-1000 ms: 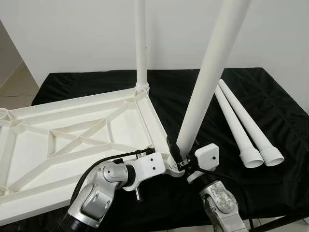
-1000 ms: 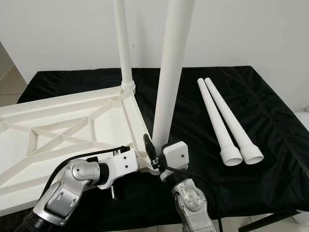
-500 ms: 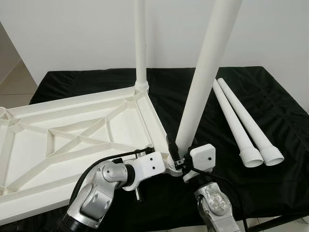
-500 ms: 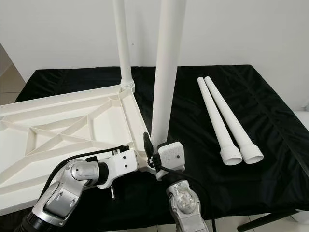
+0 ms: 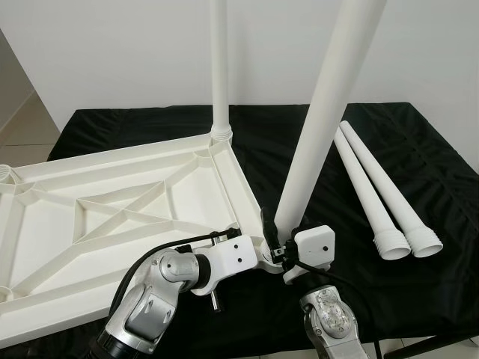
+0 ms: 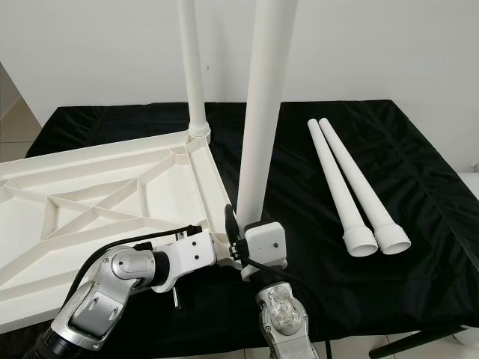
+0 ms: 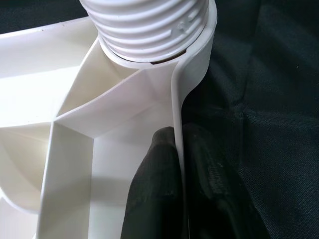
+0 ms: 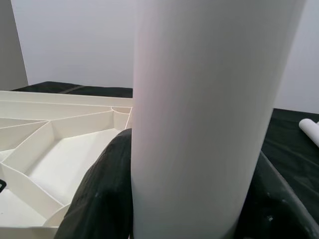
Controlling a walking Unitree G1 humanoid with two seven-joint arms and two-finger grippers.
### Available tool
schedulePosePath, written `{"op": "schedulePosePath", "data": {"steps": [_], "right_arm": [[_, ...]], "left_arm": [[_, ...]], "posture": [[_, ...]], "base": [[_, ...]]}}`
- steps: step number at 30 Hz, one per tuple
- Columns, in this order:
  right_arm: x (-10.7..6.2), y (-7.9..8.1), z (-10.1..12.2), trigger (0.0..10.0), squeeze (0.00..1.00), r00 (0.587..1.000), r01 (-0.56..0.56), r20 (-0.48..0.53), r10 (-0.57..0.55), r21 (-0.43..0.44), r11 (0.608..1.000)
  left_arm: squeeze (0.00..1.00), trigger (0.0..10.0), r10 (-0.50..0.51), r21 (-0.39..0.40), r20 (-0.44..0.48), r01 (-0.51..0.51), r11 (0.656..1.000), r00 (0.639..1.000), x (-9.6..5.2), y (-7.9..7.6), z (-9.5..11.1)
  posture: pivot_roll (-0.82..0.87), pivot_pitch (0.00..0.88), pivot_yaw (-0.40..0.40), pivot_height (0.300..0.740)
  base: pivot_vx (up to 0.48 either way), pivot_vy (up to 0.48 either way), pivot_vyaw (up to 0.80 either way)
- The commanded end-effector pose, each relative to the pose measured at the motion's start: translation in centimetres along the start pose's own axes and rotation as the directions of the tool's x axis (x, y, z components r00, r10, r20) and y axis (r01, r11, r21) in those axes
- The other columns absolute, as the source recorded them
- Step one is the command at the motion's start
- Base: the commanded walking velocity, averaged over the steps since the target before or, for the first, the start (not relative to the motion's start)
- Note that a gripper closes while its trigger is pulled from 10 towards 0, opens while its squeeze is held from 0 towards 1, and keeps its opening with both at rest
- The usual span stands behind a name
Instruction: Building children table
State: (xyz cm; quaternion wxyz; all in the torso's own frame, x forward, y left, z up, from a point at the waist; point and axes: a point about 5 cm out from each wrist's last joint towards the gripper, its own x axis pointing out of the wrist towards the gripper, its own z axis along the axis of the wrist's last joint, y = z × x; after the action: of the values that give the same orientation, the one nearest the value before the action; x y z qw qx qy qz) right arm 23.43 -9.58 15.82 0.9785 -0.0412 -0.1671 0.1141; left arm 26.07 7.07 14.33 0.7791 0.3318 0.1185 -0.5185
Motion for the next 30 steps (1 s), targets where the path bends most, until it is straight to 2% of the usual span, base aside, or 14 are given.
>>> {"op": "schedulePosePath", "data": {"steps": [1,10,11,12,13,14,15,29,30], "right_arm": [[-1.25,-2.70,-2.25,10.0,0.00,0.981,0.134,-0.126,-0.145,-0.097,0.986],[-1.28,-2.63,-2.08,10.0,0.00,0.985,0.122,-0.114,-0.132,-0.090,0.988],[-1.31,-2.62,-2.02,10.0,0.14,0.986,0.117,-0.110,-0.127,-0.087,0.989],[-1.34,-2.61,-1.99,10.0,0.14,0.986,0.115,-0.108,-0.124,-0.086,0.990],[-1.35,-2.61,-1.94,10.0,0.90,0.987,0.115,-0.105,-0.123,-0.082,0.990],[-1.35,-2.61,-1.94,10.0,0.90,0.987,0.115,-0.105,-0.123,-0.082,0.990],[-1.35,-2.62,-1.90,10.0,1.00,0.987,0.114,-0.103,-0.122,-0.079,0.990],[-1.10,-2.38,-1.53,10.0,1.00,0.992,0.095,-0.075,-0.101,-0.083,0.992],[-1.09,-2.22,-1.55,9.5,0.00,0.993,0.084,-0.077,-0.090,-0.073,0.994]], "left_arm": [[0.00,10.0,0.133,-0.041,-0.075,-0.136,0.990,0.988,-0.16,0.35,-1.90],[0.00,10.0,0.131,-0.041,-0.070,-0.134,0.990,0.989,0.03,0.21,-1.80],[0.00,10.0,0.131,-0.040,-0.069,-0.134,0.990,0.989,0.06,0.19,-1.78],[0.00,10.0,0.131,-0.040,-0.068,-0.134,0.990,0.989,0.08,0.18,-1.77],[0.00,10.0,0.131,-0.040,-0.068,-0.134,0.990,0.989,0.09,0.18,-1.76],[0.00,10.0,0.131,-0.040,-0.068,-0.134,0.990,0.989,0.09,0.18,-1.76],[0.00,10.0,0.131,-0.040,-0.067,-0.134,0.990,0.989,0.12,0.20,-1.75],[0.00,10.0,0.130,-0.043,-0.062,-0.133,0.990,0.990,0.26,0.13,-1.65],[0.00,10.0,0.130,-0.044,-0.063,-0.133,0.990,0.989,0.26,0.14,-1.67]], "posture": [[-0.13,0.135,0.041,0.740],[-0.14,0.125,0.034,0.740],[-0.14,0.124,0.033,0.740],[-0.14,0.124,0.033,0.740],[-0.14,0.122,0.033,0.740],[-0.14,0.122,0.033,0.740],[-0.14,0.122,0.033,0.740],[-0.14,0.126,0.033,0.740],[-0.14,0.126,0.033,0.740]], "base": [[0.000,0.000,0.00],[0.000,0.000,0.00],[0.000,0.000,0.00],[0.000,0.000,0.00],[0.000,0.000,0.00],[0.000,0.000,0.00],[0.000,0.000,0.00],[0.000,0.000,0.00],[0.000,0.000,0.00]]}}
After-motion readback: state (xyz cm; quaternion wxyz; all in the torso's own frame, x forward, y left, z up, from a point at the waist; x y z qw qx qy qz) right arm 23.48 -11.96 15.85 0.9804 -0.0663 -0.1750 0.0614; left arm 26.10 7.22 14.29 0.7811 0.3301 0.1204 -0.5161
